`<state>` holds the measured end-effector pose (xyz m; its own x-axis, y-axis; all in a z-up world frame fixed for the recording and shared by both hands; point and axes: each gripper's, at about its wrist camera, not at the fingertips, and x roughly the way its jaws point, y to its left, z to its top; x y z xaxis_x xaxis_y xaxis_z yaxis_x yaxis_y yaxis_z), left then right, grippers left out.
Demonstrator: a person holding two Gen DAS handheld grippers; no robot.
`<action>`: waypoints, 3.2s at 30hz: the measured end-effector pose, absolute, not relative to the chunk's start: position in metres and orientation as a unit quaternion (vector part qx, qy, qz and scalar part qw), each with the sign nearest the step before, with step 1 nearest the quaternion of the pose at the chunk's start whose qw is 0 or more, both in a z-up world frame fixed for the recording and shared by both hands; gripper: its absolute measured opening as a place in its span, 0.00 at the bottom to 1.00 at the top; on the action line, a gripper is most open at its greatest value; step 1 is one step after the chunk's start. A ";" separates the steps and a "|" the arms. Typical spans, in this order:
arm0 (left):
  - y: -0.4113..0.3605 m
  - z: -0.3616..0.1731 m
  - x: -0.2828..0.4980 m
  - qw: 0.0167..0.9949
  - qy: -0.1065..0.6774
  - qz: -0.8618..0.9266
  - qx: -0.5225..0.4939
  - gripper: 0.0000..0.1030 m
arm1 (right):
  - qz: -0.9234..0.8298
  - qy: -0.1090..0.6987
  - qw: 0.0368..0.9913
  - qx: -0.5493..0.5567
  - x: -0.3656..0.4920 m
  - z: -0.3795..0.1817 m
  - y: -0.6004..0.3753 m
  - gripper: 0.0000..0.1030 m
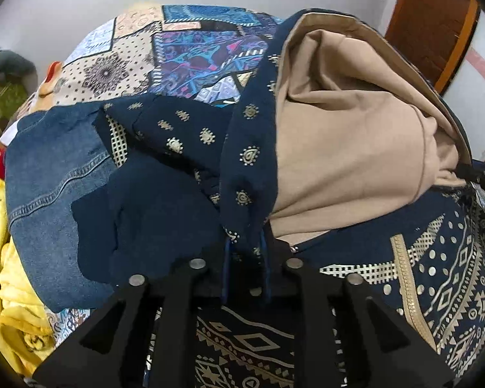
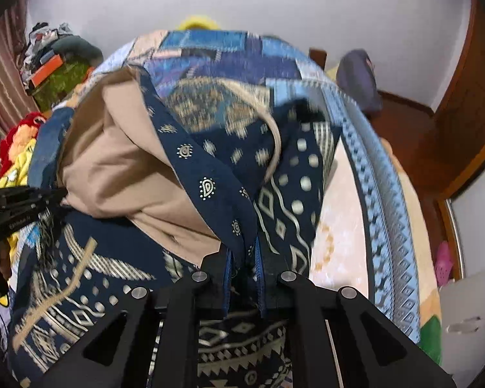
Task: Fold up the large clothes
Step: 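Grasp the hoodie hem with the left gripper while the right gripper grasps it too, then lift the hem with both grippers and fold it over toward the hood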
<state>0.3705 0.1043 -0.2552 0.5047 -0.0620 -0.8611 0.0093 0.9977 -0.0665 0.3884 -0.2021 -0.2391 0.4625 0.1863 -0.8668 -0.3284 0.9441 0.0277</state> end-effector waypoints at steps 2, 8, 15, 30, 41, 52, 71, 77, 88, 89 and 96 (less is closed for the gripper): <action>0.110 -0.258 0.372 0.866 0.499 -0.013 -0.029 0.36 | 0.114 0.484 0.862 -0.096 0.386 -0.241 -0.206 0.55; 0.127 -0.248 0.368 0.863 0.500 -0.027 -0.064 0.57 | 0.118 0.474 0.869 -0.076 0.377 -0.228 -0.217 0.92; 0.115 -0.203 0.372 0.889 0.456 -0.026 -0.018 0.74 | 0.179 0.441 0.878 -0.056 0.379 -0.191 -0.188 0.92; 0.088 -0.194 0.467 0.898 0.435 -0.062 -0.013 0.60 | 0.239 0.456 0.857 -0.030 0.460 -0.205 -0.106 0.59; 0.077 -0.173 0.439 0.901 0.417 -0.118 -0.032 0.07 | 0.280 0.449 0.849 0.006 0.453 -0.196 -0.107 0.07; 0.067 -0.141 0.339 0.901 0.408 -0.146 -0.006 0.07 | 0.319 0.425 0.847 -0.019 0.352 -0.155 -0.117 0.07; 0.077 -0.254 0.250 0.837 0.533 -0.123 -0.015 0.44 | 0.308 0.529 0.788 -0.063 0.239 -0.211 -0.133 0.08; 0.095 -0.254 0.240 0.841 0.532 -0.095 -0.028 0.52 | 0.300 0.537 0.787 -0.040 0.230 -0.215 -0.152 0.08; 0.114 -0.203 0.248 0.878 0.473 -0.068 -0.034 0.55 | 0.291 0.533 0.794 -0.023 0.227 -0.190 -0.185 0.08; 0.113 -0.201 0.252 0.878 0.470 -0.075 -0.046 0.55 | 0.292 0.533 0.794 -0.020 0.228 -0.190 -0.186 0.08; 0.073 -0.237 0.278 0.850 0.511 -0.111 -0.066 0.58 | 0.282 0.546 0.789 -0.022 0.233 -0.201 -0.183 0.08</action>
